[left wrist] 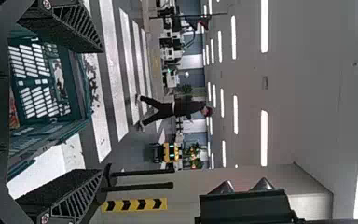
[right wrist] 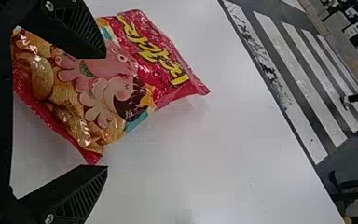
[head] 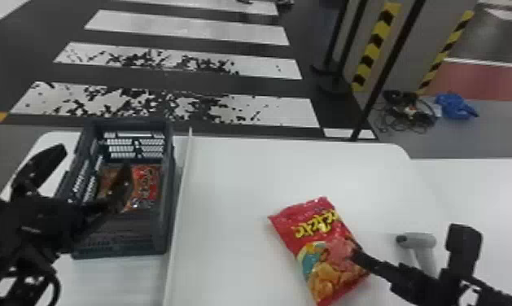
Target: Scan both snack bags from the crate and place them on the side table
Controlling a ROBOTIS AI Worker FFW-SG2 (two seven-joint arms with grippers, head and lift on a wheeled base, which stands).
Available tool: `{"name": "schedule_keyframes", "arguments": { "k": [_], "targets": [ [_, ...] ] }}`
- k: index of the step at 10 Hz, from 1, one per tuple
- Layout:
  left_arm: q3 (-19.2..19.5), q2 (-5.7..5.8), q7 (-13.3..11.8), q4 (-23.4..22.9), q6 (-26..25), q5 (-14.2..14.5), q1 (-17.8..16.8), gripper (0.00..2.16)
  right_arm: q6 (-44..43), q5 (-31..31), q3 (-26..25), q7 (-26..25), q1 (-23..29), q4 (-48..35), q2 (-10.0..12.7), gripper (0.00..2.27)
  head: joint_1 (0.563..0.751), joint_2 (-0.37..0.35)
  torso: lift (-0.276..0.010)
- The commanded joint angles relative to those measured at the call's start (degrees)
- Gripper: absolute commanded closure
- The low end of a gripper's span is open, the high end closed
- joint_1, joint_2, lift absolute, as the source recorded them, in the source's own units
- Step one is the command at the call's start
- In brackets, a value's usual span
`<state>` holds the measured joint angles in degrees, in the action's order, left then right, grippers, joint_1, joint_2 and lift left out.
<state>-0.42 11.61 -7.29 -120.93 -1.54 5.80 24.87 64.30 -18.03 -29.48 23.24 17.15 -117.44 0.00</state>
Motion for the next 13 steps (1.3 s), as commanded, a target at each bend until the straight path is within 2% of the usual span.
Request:
{"name": "schedule_keyframes", "arguments": {
  "k": [1, 5, 6, 8, 9, 10, 11, 12, 13],
  "targets": [
    [-0.11, -0.01, 0.00, 0.25, 0.00, 0.00, -0.08, 0.08, 0.17, 0.71, -0.14, 0.14, -0.19, 0.54, 0.05, 0.08, 0.695, -0.162, -0.098],
    [-0.11, -0.01, -0.18, 0.78, 0.00, 0.00, 0.00, 0.08, 1.40, -0.08, -0.93, 2.07, -1.95, 4.67, 0.05, 0.06, 0.695, -0.166, -0.098],
    [-0.11, -0.01, -0.09, 0.87, 0.00, 0.00, 0.09, 0.08, 4.39, -0.16, -1.55, 3.13, -3.18, 5.73, 0.05, 0.06, 0.695, -0.162, -0.098],
    [-0.11, -0.01, -0.09, 1.13, 0.00, 0.00, 0.18, 0.08, 7.03, -0.34, -2.78, 5.24, -5.11, 8.45, 0.05, 0.15, 0.695, -0.152, -0.098],
    [-0.11, 0.08, -0.09, 1.13, 0.17, 0.00, 0.27, 0.08, 7.20, -1.04, -3.66, 6.82, -5.99, 9.59, 0.05, 0.41, 0.695, -0.146, -0.098],
    [-0.11, 0.08, -0.09, 1.13, 0.17, 0.00, 0.44, 0.08, 7.38, -2.19, -4.71, 9.54, -7.22, 11.09, 0.05, 0.97, 0.695, -0.140, -0.098],
    [-0.11, 0.08, -0.09, 1.04, 0.17, 0.00, 0.53, 0.08, 9.49, -2.98, -6.21, 11.39, -8.71, 13.02, 0.05, 1.82, 0.695, -0.133, -0.098],
    [-0.11, 0.08, -0.09, 1.04, 0.17, 0.00, 0.62, 0.08, 8.43, -4.56, -6.73, 12.27, -8.89, 13.99, 0.05, 2.25, 0.695, -0.127, -0.098],
    [-0.02, 0.08, -0.09, 1.13, 0.17, 0.00, 0.71, 0.08, 4.04, -5.70, -7.08, 14.99, -8.54, 14.08, 0.05, 2.25, 0.695, -0.124, -0.098]
  ]
}}
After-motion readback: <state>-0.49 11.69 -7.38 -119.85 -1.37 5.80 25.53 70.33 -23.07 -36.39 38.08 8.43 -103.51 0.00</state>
